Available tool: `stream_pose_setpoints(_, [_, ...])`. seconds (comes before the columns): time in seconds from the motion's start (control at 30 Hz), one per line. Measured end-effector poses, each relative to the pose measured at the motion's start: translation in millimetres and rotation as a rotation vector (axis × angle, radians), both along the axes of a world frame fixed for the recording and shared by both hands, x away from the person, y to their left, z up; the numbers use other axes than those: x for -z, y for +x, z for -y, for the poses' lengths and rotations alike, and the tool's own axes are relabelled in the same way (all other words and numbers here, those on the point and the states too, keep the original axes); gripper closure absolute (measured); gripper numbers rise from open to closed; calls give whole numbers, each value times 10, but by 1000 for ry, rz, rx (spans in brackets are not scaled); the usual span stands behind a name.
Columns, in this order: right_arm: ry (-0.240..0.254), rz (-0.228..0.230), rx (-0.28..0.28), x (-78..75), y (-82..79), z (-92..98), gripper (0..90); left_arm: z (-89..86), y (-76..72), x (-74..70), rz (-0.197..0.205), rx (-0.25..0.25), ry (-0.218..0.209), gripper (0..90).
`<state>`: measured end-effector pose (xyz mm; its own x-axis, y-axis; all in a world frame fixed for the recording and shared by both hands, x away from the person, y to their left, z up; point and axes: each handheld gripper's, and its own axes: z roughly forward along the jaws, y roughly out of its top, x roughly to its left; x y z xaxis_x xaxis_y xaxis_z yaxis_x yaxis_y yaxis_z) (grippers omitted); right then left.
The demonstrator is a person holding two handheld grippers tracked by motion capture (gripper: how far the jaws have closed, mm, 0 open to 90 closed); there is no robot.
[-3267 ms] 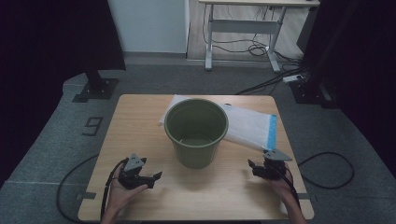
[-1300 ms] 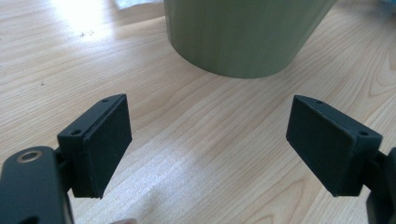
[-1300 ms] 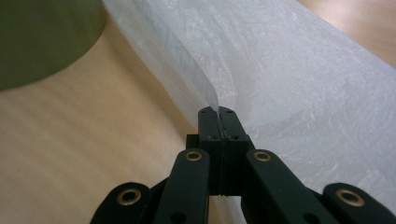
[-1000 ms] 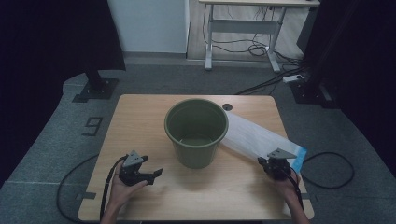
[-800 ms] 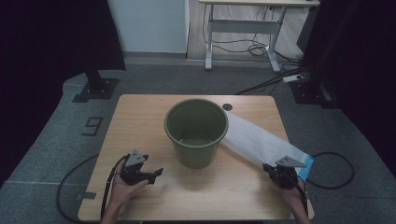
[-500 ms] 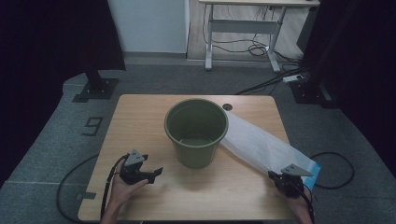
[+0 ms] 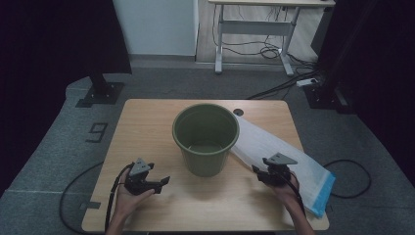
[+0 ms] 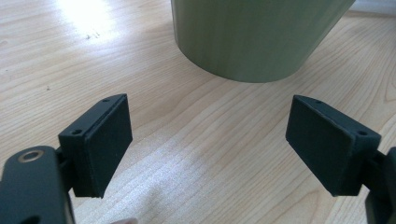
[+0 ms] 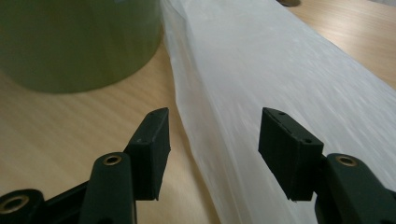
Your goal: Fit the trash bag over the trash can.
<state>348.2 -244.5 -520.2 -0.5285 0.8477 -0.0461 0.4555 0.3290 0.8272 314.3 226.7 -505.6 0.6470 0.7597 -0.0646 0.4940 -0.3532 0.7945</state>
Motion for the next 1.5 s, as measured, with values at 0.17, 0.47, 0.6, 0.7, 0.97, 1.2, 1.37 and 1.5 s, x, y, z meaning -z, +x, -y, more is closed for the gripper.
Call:
stream_pose_setpoints(0.17, [-4, -10, -21, 31, 215, -202, 404, -12, -11, 16, -6, -7, 0, 145])
stream_pose_setpoints(0.47, [4, -47, -72, 81, 586, -490, 401, -58, -65, 8, -1, -26, 8, 144])
stream_pose_setpoints(0.6, [-2, -50, -76, 125, 640, -566, 405, -64, -63, 9, -2, -25, 7, 144])
stream_pose_setpoints(0.7, [-26, -56, -71, 172, 655, -639, 422, -60, -56, 16, -4, -25, 11, 144])
stream_pose_setpoints(0.97, [-27, -78, -44, 254, 719, -663, 515, -92, -53, 11, 0, -32, 0, 141])
stream_pose_setpoints(1.2, [-33, -102, -37, 299, 752, -661, 632, -104, -45, 16, -2, -36, 5, 141])
stream_pose_setpoints(1.37, [-27, -107, -17, 297, 771, -606, 821, -103, -39, 18, -4, -38, 2, 142])
stream_pose_setpoints(1.5, [8, -84, -10, 274, 754, -538, 885, -116, -21, 19, -6, -43, -8, 142])
